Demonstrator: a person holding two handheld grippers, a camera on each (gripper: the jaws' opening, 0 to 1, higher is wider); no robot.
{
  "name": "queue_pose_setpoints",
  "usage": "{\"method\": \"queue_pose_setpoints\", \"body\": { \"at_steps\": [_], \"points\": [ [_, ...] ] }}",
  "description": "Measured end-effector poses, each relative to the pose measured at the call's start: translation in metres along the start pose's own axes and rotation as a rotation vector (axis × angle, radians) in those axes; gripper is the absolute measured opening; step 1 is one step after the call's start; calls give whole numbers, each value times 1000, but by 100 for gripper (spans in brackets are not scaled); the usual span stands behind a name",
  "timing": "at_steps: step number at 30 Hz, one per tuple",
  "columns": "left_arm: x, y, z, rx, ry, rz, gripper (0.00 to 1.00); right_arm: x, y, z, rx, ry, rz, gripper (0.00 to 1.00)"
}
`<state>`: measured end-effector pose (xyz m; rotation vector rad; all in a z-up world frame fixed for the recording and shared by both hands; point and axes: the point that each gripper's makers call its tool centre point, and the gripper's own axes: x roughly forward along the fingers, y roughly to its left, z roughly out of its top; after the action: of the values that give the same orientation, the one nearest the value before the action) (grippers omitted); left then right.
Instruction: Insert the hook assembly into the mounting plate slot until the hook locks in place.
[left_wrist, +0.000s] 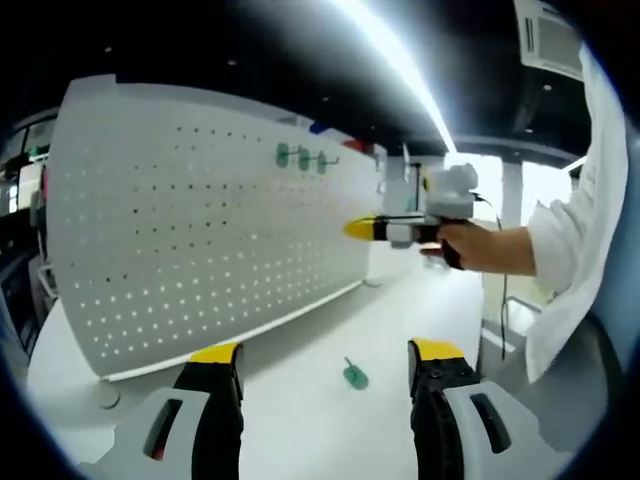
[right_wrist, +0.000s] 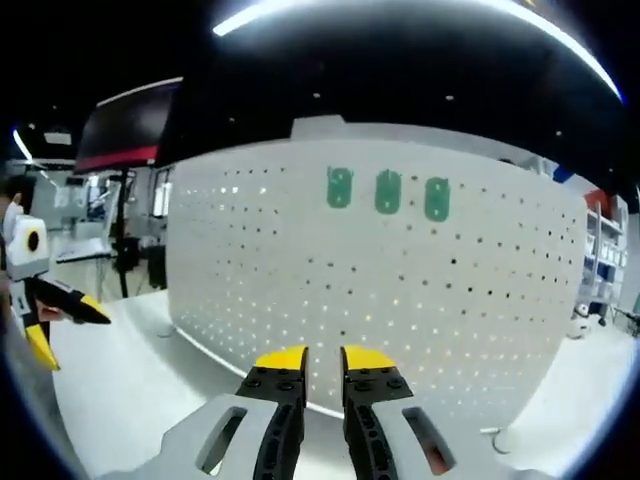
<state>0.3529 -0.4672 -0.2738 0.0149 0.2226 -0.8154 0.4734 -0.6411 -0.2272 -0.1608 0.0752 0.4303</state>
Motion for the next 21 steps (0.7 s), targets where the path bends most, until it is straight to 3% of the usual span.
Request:
{"method": "queue_pose_setpoints", "body": {
  "at_steps": [8, 21],
  "points": [
    [0, -2, 1, 6, -1, -7, 68, -7, 19, -15, 4, 72, 50, 11],
    [1, -8, 2, 12, -3, -25, 68, -22, 70, -71, 35, 277, 167, 10]
  ]
}}
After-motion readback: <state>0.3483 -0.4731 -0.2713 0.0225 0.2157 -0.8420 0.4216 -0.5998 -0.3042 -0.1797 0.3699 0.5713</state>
